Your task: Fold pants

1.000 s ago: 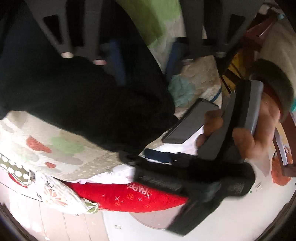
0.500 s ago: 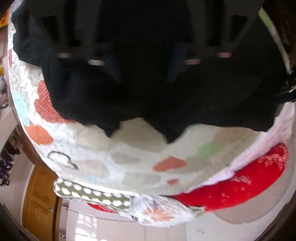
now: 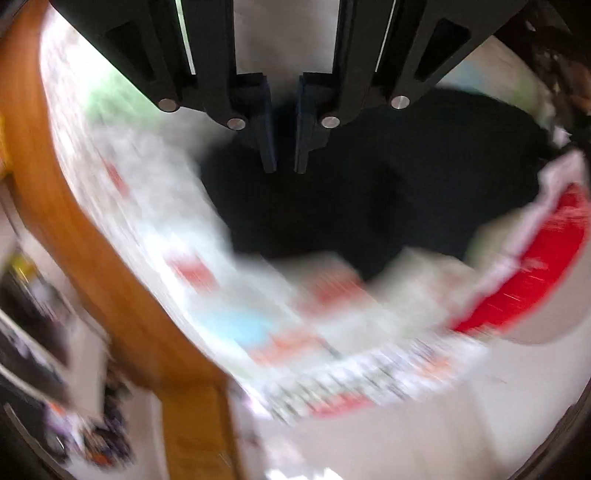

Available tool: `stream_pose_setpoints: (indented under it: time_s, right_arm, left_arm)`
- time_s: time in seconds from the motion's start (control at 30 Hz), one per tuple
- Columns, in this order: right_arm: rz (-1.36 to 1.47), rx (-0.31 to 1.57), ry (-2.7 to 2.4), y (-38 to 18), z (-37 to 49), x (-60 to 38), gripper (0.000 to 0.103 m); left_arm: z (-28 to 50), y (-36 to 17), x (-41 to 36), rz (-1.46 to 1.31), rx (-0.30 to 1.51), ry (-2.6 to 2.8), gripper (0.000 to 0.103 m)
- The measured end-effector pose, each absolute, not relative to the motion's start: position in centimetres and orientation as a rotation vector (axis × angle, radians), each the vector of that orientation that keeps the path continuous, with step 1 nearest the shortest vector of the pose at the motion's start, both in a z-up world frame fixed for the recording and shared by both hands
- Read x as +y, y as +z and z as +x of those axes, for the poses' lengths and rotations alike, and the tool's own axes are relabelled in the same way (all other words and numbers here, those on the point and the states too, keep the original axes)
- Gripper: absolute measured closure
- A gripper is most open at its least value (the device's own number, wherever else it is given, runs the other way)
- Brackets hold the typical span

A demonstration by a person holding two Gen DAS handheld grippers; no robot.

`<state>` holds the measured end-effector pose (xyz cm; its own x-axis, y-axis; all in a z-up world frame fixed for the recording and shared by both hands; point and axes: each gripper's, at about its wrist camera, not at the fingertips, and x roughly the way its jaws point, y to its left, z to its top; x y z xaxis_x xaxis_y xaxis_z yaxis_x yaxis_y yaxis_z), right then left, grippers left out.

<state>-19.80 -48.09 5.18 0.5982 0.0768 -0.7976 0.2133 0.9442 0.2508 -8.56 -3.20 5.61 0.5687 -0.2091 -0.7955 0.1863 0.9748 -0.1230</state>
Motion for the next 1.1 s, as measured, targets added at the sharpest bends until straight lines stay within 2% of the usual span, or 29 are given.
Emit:
stream_pose_setpoints:
  time_s: [0.03, 0.1, 0.13, 0.17, 0.3, 0.4, 0.43, 0.47, 0.53, 0.67, 0.73, 0.8, 0.83, 0.93, 0.97, 1.03, 1.1]
  right_arm:
    - [0.352, 0.902, -0.076, 5.5, -20.3, -48.2, 0.093]
    - [0.264, 0.85, -0.06, 7.1, -20.3, -46.5, 0.074]
    - [0.216, 0.834, -0.038, 7.7, -20.0, -45.4, 0.048]
    - [0.17, 0.815, -0.004, 8.4, -19.5, -43.9, 0.034]
    - [-0.03, 0.748, 0.092, 9.6, -16.5, -37.6, 0.035]
    - [-0.24, 0.74, 0.037, 7.8, -13.1, -33.9, 0.036]
    - [-0.279, 0.765, 0.007, 7.0, -11.9, -33.4, 0.041]
    - [-0.27, 0.813, -0.002, 6.0, -10.4, -33.4, 0.061]
    - [-0.114, 0.841, 0.037, 5.9, -10.0, -35.4, 0.095]
    - [0.274, 0.713, 0.02, 9.0, -14.5, -42.7, 0.095]
    - [0.363, 0.704, -0.009, 9.2, -16.6, -45.2, 0.095]
    - [0.336, 0.761, -0.111, 8.4, -18.2, -47.2, 0.093]
    - [0.323, 0.81, -0.141, 7.6, -18.8, -47.9, 0.085]
    - [0.296, 0.858, -0.181, 6.9, -19.9, -48.7, 0.079]
    - [0.279, 0.85, -0.184, 7.2, -20.3, -48.7, 0.069]
    - [0.27, 0.822, -0.195, 7.9, -20.5, -48.7, 0.057]
    - [0.251, 0.799, -0.21, 8.7, -20.5, -48.6, 0.049]
  left_arm:
    - [-8.6, 5.6, -3.3, -0.022, 0.939, -0.231, 0.03]
    - [-8.5, 5.6, -3.3, -0.013, 0.944, -0.23, 0.029]
    - [-8.4, 5.6, -3.3, -0.013, 0.946, -0.23, 0.029]
    - [-8.3, 5.6, -3.3, -0.017, 0.948, -0.229, 0.029]
    - [-8.3, 5.6, -3.5, -0.017, 0.947, -0.222, 0.028]
    - [-8.4, 5.6, -3.6, -0.004, 0.949, -0.22, 0.028]
    - [-8.3, 5.6, -3.6, -0.006, 0.951, -0.219, 0.028]
    - [-8.3, 5.6, -3.5, -0.01, 0.952, -0.22, 0.028]
    - [-8.3, 5.7, -3.4, -0.023, 0.954, -0.226, 0.028]
    - [-8.5, 5.9, -2.9, -0.031, 0.959, -0.25, 0.028]
    - [-8.5, 6.0, -2.8, -0.043, 0.959, -0.255, 0.028]
    - [-8.6, 6.0, -2.7, -0.051, 0.954, -0.256, 0.028]
    - [-8.6, 6.0, -2.8, -0.048, 0.954, -0.255, 0.028]
    - [-8.7, 5.9, -2.9, -0.039, 0.954, -0.253, 0.028]
    - [-8.7, 5.9, -2.9, -0.039, 0.955, -0.254, 0.028]
    - [-8.7, 6.2, -2.7, -0.044, 0.959, -0.256, 0.028]
    - [-8.7, 6.4, -2.5, -0.049, 0.959, -0.255, 0.028]
